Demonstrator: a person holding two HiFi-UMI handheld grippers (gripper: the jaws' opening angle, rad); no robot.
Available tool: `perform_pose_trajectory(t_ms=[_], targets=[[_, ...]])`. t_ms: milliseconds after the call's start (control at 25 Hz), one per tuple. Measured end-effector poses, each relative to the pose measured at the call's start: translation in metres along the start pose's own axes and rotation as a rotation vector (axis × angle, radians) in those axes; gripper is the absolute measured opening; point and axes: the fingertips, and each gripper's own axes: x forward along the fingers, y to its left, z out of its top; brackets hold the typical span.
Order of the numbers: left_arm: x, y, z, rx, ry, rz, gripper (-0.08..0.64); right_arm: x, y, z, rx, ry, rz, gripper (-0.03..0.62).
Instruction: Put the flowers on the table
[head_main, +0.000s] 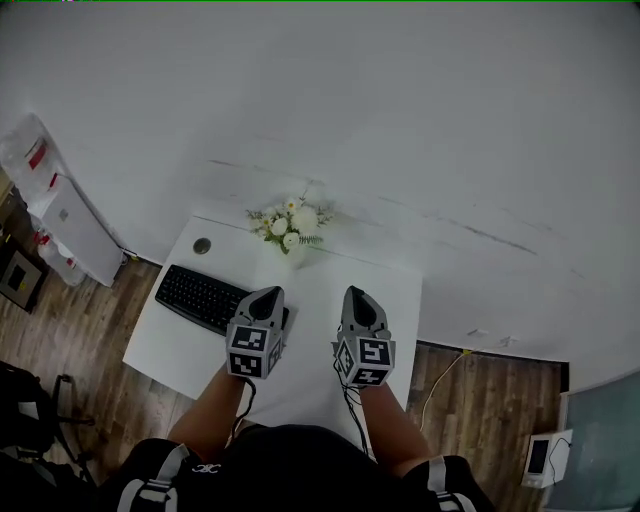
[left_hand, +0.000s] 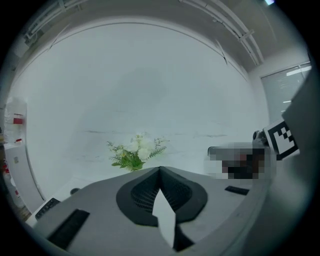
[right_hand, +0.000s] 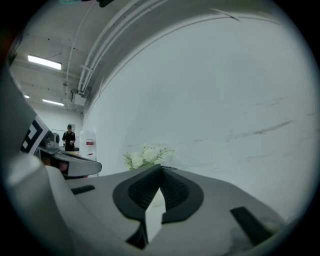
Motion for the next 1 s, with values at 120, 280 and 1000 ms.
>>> perform_pose_trajectory(t_ms=[120,280,1000], targets=[[0.002,-0.013,0.0,0.008,-0.002,-0.049,0.012,-0.01,-0.017,-0.001,0.022,0.013,-0.049,0.002],[0.0,-0.022,0.005,0.014,-0.02,-0.091,0.012,-0.022,-0.024,0.004,0.034,-0.006,-0.083,0.002],[0.003,-0.021,0.005,0.015,-0.031,-0.122,0.012,-0.022,-0.019,0.003,0.018,-0.001,-0.105,0.002]])
